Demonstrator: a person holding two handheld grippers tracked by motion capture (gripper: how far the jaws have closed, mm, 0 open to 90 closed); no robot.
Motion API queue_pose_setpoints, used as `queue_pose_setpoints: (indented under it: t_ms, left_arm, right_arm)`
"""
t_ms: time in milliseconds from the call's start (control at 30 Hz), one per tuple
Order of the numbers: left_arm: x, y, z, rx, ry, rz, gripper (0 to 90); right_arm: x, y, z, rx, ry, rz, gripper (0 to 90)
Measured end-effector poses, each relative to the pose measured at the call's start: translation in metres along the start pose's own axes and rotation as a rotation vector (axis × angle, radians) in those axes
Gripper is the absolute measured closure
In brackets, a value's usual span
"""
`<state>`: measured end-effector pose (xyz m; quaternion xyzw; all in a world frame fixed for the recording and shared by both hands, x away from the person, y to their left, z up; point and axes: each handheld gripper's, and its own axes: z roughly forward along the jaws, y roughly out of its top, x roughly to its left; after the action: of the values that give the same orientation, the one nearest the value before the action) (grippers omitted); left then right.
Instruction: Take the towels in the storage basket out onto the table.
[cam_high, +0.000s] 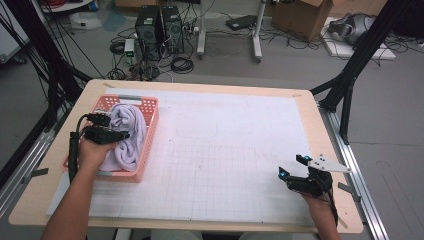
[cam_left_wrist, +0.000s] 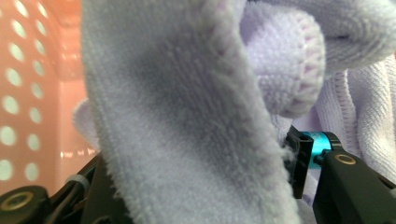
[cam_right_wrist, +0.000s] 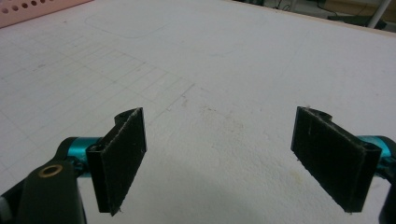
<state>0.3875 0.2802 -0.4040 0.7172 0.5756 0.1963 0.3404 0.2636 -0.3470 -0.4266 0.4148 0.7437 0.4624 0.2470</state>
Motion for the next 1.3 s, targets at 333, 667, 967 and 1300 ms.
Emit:
queue_pose_setpoints:
  t_ms: [333,667,967,1300]
  left_arm:
    - [0.005,-0.002,-0.033,-0.282,-0.028,0.006,47.8]
    - [0.011,-0.007,-0.066,-0.546,-0.089,0.042,47.3]
    - [0.001,-0.003,-0.085,-0.698,-0.235,0.086,47.0]
    - [-0.033,0.011,-0.096,-0.745,-0.400,0.166,46.8]
  right_arm:
    - [0.000,-0.001,-0.002,-0.005,-0.002,0.002,16.9]
    - [0.001,0.000,-0.002,-0.010,0.000,-0.010,16.9]
    - [0.002,0.001,-0.001,-0.006,0.001,-0.011,16.9]
    - [0.003,0.001,-0.002,-0.010,0.004,-0.016,16.9]
